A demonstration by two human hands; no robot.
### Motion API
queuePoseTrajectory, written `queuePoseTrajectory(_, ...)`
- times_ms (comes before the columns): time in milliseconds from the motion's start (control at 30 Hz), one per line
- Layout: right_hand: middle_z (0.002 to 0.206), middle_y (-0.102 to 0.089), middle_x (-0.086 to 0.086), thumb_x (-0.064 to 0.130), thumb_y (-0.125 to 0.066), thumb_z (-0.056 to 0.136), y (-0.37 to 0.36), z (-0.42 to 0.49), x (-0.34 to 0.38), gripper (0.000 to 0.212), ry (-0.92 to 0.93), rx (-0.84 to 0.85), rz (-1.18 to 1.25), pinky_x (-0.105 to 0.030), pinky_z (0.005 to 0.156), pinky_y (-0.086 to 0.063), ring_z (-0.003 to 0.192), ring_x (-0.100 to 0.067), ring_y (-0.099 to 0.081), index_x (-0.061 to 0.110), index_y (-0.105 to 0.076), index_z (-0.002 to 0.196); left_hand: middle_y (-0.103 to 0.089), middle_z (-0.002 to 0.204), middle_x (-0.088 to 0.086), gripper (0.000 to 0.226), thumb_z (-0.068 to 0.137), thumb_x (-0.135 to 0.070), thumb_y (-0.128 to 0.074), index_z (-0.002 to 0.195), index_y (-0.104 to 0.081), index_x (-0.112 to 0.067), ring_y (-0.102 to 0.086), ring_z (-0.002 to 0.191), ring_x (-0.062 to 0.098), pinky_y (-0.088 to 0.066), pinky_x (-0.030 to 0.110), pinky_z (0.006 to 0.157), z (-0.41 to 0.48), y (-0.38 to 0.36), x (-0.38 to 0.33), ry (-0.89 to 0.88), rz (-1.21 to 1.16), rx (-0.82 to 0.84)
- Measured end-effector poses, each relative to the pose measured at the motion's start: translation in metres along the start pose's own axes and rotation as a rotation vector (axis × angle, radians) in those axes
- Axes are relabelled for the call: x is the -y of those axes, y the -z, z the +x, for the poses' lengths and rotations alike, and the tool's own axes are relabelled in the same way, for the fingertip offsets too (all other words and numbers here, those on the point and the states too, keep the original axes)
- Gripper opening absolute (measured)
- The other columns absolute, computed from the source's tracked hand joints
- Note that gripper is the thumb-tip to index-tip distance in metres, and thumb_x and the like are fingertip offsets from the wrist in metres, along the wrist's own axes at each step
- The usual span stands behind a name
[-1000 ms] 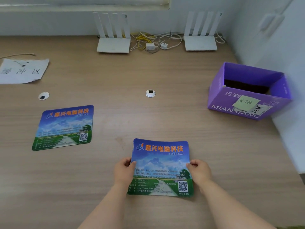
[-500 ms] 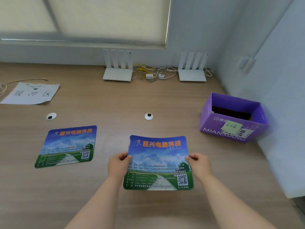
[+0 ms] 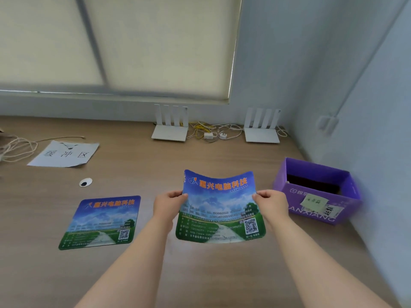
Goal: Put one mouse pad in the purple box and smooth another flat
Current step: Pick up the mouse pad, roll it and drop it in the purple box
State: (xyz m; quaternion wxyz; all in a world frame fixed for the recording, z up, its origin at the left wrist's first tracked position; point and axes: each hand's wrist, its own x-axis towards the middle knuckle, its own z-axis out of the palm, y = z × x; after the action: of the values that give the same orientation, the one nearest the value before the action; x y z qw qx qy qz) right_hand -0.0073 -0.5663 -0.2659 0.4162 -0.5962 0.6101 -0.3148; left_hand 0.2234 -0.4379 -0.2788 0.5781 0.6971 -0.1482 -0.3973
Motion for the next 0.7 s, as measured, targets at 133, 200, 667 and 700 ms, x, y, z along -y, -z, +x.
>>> queuePoseTrajectory(133,0.087,-0.074,0.001,0.020,-0.072,0.077,-0.010,-0.001,0.032,0.003,0.030,0.013,0.014,-0.039,0.083,-0.052,0.086,-0.020,-0.066,0.019,-0.075,0.075,-0.076,0.087,0.016,0.007,0.080,-0.005,-0.071,0.086,-0.073,-0.007,-0.072,0.088,0.036,-0.058,0.051,0.082,-0.001,-0.011,-0.033,-0.032,-0.007,0.015)
queuePoseTrajectory(200,0.084,-0.075,0.000,0.020,-0.073,0.075,-0.016,-0.005,0.048,0.005,0.052,0.014,0.030,-0.043,0.084,-0.054,0.087,-0.021,-0.067,0.021,-0.073,0.070,-0.076,0.084,0.017,0.008,0.076,-0.005,-0.074,0.084,-0.074,-0.006,-0.072,0.086,0.037,-0.058,0.051,0.082,-0.003,-0.020,-0.046,-0.033,-0.020,0.014)
queuePoseTrajectory(667,0.073,-0.072,0.004,0.012,-0.064,0.078,-0.036,-0.037,0.105,0.016,0.191,0.129,0.073,-0.036,0.068,-0.057,0.073,-0.016,-0.067,0.022,-0.075,0.073,-0.076,0.074,0.007,0.014,0.070,-0.006,-0.077,0.066,-0.077,-0.019,-0.073,0.077,0.024,-0.061,0.043,0.078,-0.032,-0.075,-0.085,-0.127,-0.004,0.043)
queuePoseTrajectory(700,0.073,-0.073,0.005,0.011,-0.063,0.078,-0.035,-0.039,0.106,0.017,0.196,0.136,0.077,-0.036,0.069,-0.057,0.074,-0.015,-0.067,0.022,-0.075,0.073,-0.076,0.074,0.006,0.015,0.070,-0.007,-0.077,0.065,-0.077,-0.020,-0.073,0.077,0.024,-0.060,0.043,0.078,-0.032,-0.075,-0.086,-0.126,-0.007,0.042)
